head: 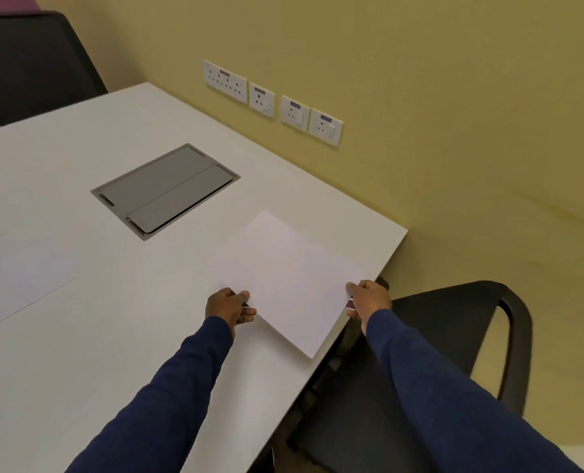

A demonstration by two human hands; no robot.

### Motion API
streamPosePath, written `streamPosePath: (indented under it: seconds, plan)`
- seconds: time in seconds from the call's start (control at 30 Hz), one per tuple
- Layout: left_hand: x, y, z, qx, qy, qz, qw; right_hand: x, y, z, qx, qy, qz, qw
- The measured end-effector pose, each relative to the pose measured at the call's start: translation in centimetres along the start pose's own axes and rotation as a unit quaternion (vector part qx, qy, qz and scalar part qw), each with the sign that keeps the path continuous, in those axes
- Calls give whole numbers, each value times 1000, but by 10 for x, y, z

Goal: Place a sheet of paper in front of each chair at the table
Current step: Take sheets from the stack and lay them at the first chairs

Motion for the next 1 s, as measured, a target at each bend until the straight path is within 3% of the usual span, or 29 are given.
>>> streamPosePath:
  seconds: [0.23,0.4,0.5,0.6,0.67,0.73,0.77,0.9,1.0]
  plan:
    - [-81,-13,-16,-45,24,66,996,-57,37,-36,73,12,-52,996]
    - [-110,-18,-25,-98,31,67,992,-84,52,-53,85,20,-81,993]
    - [-116,-22,-25,-145,101,49,983,-94,60,-59,91,18,-89,992]
    - [-117,-34,-21,-278,181,-91,939,-101,66,-62,96,16,-94,991]
    - [-118,-46,-23,-441,154,-177,866,-104,69,-64,103,16,-97,990]
    - [-125,-58,-27,-560,106,-189,800,-108,72,-64,111,15,-100,989]
    - [-129,-63,-29,-586,96,-187,783,-109,73,-64,113,15,-102,988]
    - [-138,-72,-38,-608,107,-190,763,-108,69,-63,140,38,-96,985]
    - [-140,-72,-41,-615,115,-183,759,-96,63,-60,299,22,71,951]
Point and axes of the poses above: each hand's wrist, its own x-axis away from the middle knuckle, its own z-axis out of the back of the hand, y = z × x, the point moved 1 cm from there along -x, towards the middle knuckle, and after that the axes turned 10 degrees about z, right-handed, at the moved point
